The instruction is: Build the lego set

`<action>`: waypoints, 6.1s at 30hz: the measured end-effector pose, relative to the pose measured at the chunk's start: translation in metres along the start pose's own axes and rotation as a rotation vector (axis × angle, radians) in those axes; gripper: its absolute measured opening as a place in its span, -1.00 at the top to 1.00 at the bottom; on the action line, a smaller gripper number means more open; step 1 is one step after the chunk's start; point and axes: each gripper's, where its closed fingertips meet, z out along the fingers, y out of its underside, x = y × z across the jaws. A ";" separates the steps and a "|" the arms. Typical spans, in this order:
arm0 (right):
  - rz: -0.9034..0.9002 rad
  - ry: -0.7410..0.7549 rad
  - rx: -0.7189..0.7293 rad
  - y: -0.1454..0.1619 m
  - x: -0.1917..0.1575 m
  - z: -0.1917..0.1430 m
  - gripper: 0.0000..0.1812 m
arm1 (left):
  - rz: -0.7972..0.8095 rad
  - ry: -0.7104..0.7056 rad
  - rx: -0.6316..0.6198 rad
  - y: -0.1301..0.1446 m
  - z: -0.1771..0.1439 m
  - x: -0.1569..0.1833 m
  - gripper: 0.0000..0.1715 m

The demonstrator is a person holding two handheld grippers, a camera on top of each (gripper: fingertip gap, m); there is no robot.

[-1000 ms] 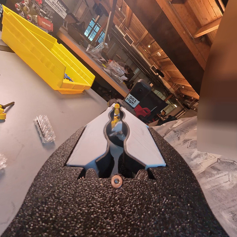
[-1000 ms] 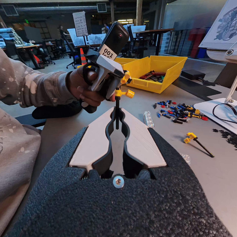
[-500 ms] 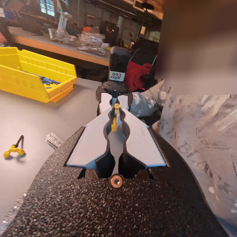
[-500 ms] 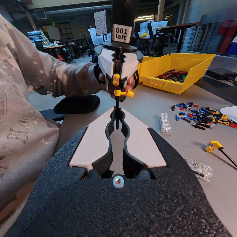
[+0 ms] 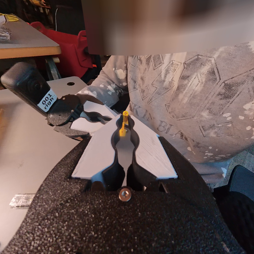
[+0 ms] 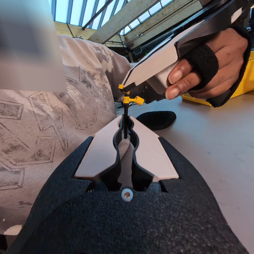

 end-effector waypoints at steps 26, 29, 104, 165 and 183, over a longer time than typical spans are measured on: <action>-0.040 -0.278 0.051 0.003 -0.046 0.011 0.99 | 0.220 0.136 -0.197 -0.014 0.038 0.026 0.91; -0.052 -0.309 0.078 0.000 -0.053 0.010 1.00 | 0.233 0.163 -0.159 -0.020 0.043 0.027 0.91; -0.138 0.123 0.232 -0.051 0.010 -0.051 0.98 | -0.269 -0.609 0.431 0.014 -0.012 -0.061 0.74; -0.758 1.003 -0.041 -0.058 0.076 -0.082 0.97 | -0.240 -0.984 0.272 0.053 -0.037 -0.090 0.68; -0.791 1.100 -0.040 -0.059 0.080 -0.100 0.97 | -0.295 -0.782 0.103 0.065 -0.005 -0.075 0.77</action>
